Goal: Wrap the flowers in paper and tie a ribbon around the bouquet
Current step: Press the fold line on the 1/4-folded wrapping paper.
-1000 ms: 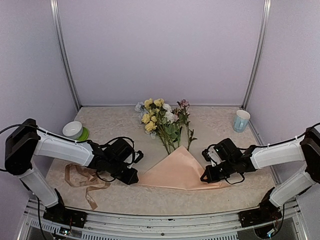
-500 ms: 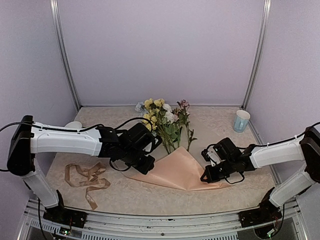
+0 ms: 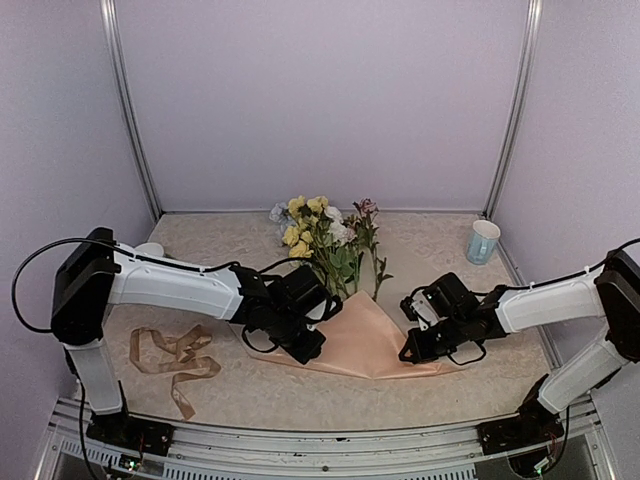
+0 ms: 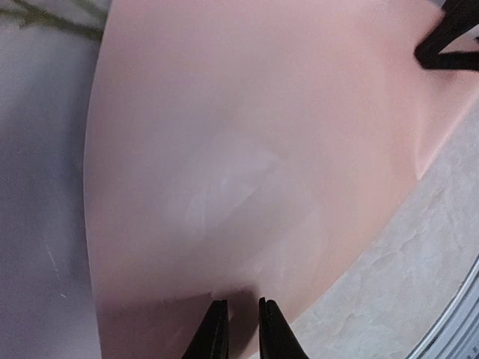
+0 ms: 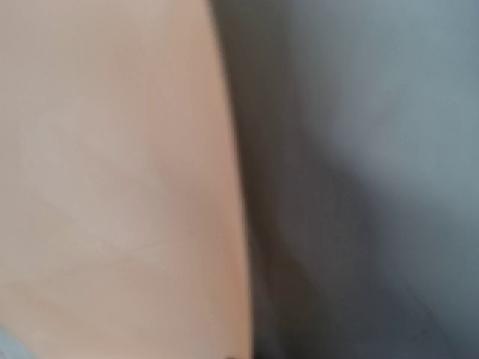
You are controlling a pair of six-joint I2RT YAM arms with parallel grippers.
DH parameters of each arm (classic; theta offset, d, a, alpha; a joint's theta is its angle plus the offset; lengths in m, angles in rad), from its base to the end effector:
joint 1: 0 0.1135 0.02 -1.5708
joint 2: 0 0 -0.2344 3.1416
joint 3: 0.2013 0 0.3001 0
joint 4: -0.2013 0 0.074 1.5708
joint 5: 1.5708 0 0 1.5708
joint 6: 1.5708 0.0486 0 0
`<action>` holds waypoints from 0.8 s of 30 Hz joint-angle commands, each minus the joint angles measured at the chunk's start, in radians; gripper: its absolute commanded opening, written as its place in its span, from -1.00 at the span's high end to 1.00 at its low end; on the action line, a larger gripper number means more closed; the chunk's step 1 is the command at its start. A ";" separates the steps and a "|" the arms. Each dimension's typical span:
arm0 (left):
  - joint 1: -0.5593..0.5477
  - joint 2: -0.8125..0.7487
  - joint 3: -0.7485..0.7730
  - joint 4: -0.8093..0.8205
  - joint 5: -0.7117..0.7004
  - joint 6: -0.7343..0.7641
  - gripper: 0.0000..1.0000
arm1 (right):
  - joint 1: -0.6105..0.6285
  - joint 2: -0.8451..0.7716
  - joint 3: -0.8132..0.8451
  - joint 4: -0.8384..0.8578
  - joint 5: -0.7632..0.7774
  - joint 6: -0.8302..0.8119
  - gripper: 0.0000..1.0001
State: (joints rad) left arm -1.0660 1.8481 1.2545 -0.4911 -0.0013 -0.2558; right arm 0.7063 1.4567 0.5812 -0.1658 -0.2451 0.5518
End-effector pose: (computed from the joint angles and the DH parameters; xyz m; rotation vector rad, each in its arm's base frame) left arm 0.2026 -0.3665 0.1158 1.0745 2.5067 -0.4137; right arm 0.2122 0.1965 0.0545 -0.3056 2.7513 0.7169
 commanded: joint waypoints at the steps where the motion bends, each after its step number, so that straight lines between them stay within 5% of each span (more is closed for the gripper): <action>1: 0.039 0.036 -0.120 0.016 0.056 -0.005 0.68 | 0.000 0.031 -0.003 -0.078 0.060 -0.003 1.00; 8: 0.093 0.026 -0.264 0.067 0.096 -0.041 0.72 | -0.001 -0.024 0.009 -0.154 0.103 -0.007 1.00; 14: 0.067 0.005 -0.320 0.081 0.128 -0.059 0.72 | -0.001 -0.102 0.142 -0.404 0.289 -0.013 -0.16; 19: 0.064 -0.007 -0.342 0.097 0.147 -0.069 0.72 | 0.041 -0.170 0.355 -0.648 0.509 0.031 -0.39; 24: 0.060 -0.010 -0.348 0.100 0.148 -0.072 0.72 | 0.249 -0.060 0.453 -0.663 0.523 0.080 -0.42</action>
State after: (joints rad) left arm -0.9775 1.7924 0.9642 -0.2653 0.0814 -0.3103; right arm 0.8143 1.3090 0.9813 -0.7177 0.2131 0.5865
